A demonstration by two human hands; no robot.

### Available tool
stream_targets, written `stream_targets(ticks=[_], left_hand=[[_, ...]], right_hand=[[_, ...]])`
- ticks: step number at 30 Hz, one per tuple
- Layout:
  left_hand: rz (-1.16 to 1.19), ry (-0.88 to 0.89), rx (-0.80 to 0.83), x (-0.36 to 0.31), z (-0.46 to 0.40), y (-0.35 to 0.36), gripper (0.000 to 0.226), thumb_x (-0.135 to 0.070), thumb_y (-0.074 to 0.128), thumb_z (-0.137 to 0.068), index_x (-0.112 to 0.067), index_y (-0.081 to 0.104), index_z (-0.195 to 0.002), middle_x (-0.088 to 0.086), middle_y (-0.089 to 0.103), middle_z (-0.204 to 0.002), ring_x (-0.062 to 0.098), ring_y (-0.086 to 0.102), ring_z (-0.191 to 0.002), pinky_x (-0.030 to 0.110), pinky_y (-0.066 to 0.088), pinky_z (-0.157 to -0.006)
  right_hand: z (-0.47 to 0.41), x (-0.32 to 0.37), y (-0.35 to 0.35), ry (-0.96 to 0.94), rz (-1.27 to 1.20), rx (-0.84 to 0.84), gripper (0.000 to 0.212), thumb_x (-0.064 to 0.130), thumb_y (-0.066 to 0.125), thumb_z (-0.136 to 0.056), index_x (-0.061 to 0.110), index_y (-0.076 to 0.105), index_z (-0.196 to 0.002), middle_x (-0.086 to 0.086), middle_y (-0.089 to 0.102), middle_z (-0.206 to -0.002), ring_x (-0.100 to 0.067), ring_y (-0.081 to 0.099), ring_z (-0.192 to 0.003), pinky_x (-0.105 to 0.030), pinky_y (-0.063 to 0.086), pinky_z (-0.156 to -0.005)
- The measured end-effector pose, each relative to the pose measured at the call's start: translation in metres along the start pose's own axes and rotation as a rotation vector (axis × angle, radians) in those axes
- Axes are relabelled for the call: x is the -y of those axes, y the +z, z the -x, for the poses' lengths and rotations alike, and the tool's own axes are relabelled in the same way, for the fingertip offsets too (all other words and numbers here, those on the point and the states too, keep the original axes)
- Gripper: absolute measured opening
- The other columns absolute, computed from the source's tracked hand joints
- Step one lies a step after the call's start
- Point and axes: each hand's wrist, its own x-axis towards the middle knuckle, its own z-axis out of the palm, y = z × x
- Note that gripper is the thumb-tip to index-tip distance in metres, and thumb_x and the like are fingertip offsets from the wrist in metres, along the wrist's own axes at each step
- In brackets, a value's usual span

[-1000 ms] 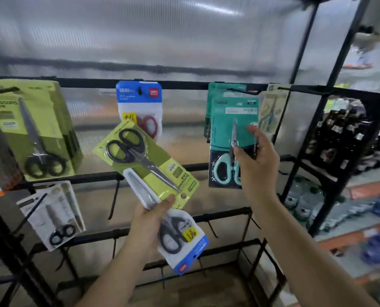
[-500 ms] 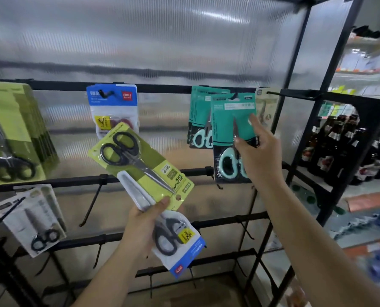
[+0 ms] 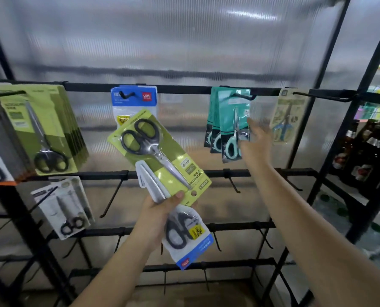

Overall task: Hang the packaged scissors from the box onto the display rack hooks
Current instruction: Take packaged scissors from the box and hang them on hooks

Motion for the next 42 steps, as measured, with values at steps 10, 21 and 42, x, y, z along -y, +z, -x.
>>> stream_targets(ticks=[10,21,42], left_hand=[[-0.128,-0.077,0.119,0.01,0.004,0.007,0.036,-0.001,0.06,-0.078,-0.006,0.061,-0.113,0.014,0.072,-0.103,0.025,0.07,-0.089,0.029,0.057,-0.069],[-0.106,-0.071,0.122,0.007,-0.009,-0.003,0.04,-0.02,0.064,-0.083,-0.005,0.056,-0.12,0.006,0.074,-0.094,0.019,0.071,-0.085,0.035,0.058,-0.077],[0.101,-0.232,-0.051,0.021,0.004,-0.042,0.015,-0.017,0.054,-0.089,-0.009,0.064,-0.082,0.006,0.068,-0.066,0.021,0.067,-0.057,0.029,0.056,-0.052]], right_hand=[[0.092,-0.014,-0.004,0.162,-0.446,0.704,0.016,0.006,0.068,-0.081,0.012,0.067,-0.096,-0.001,0.072,-0.088,-0.013,0.067,-0.077,-0.026,0.055,-0.069],[0.085,-0.061,-0.051,0.065,-0.355,0.421,0.022,-0.008,0.061,-0.082,0.009,0.068,-0.093,-0.003,0.07,-0.084,-0.012,0.065,-0.072,-0.025,0.051,-0.062],[0.119,-0.042,0.013,0.467,-0.808,0.284,0.007,0.017,0.054,-0.093,0.013,0.059,-0.09,-0.004,0.069,-0.082,-0.018,0.066,-0.073,-0.031,0.051,-0.067]])
